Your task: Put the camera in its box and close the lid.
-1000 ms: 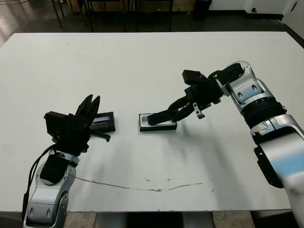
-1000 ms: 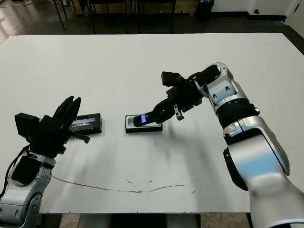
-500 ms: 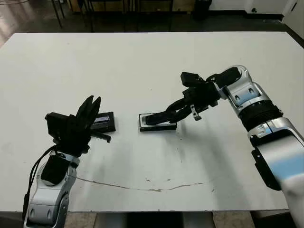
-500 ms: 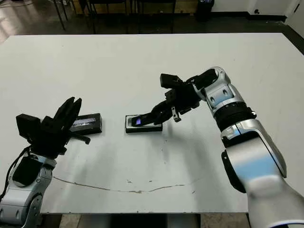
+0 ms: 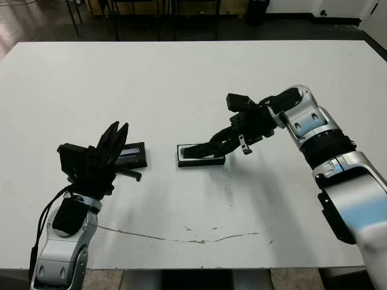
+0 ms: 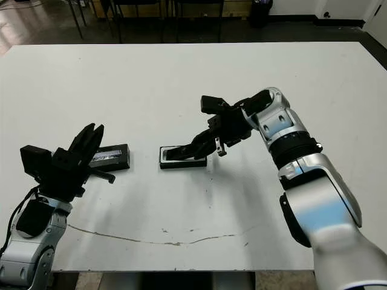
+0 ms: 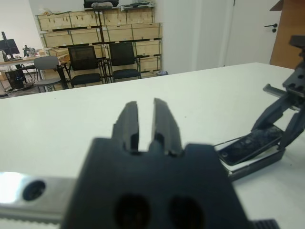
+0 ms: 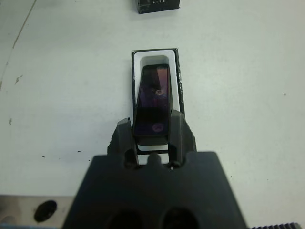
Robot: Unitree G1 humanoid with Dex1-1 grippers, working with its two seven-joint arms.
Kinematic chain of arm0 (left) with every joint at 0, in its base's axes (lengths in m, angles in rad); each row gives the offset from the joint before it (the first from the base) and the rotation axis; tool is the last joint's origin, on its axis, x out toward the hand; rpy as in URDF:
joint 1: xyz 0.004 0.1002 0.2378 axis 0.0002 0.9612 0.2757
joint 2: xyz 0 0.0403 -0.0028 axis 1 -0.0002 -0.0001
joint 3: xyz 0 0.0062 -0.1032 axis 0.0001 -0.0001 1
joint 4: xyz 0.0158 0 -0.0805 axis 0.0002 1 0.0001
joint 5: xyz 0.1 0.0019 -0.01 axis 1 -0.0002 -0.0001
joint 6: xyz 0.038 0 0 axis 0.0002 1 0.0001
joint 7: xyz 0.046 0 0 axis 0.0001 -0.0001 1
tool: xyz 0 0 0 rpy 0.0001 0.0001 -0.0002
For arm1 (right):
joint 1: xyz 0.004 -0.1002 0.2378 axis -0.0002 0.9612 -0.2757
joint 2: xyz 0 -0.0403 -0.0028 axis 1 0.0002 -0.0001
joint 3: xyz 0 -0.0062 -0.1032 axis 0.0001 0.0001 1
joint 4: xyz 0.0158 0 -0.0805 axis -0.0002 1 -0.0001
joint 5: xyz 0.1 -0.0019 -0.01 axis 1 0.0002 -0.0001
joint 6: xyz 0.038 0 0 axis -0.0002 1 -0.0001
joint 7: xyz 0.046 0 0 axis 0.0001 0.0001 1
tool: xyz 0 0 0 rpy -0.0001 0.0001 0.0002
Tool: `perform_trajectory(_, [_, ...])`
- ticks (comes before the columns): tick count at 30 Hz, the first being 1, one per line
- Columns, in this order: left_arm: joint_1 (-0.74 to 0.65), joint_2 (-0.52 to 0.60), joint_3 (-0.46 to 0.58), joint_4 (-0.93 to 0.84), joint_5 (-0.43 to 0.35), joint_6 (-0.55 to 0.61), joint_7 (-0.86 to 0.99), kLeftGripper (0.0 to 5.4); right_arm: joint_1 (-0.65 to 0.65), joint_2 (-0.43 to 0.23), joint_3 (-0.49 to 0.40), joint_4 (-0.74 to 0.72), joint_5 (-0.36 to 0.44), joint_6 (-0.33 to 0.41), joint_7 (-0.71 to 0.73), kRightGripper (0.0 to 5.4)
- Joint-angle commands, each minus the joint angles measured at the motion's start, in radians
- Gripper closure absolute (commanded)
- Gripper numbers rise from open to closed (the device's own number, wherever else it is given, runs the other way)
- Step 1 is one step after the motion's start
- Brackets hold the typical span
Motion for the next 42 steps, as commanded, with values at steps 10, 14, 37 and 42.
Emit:
perform_trajectory(10, [0.019, 0.003, -0.004, 0.009, 0.007, 0.007, 0.004, 5.4, 0.06, 0.04, 0.034, -0.085, -0.042, 0.045, -0.092, 5.4])
perform_trajectory(14, [0.02, 0.005, -0.005, 0.007, 0.012, 0.008, 0.005, 5.4, 0.072, 0.042, 0.024, -0.087, -0.035, 0.027, -0.102, 5.4])
perform_trajectory(37, [0.016, 0.005, -0.004, 0.018, 0.002, 0.0, 0.0, 5.4, 0.068, -0.031, -0.121, -0.168, 0.09, -0.025, -0.148, 1.79])
perform_trajectory(42, [0.017, 0.008, -0.005, 0.014, 0.009, 0.007, 0.005, 5.4, 0.066, -0.043, -0.129, -0.164, 0.111, -0.009, -0.123, 0.67])
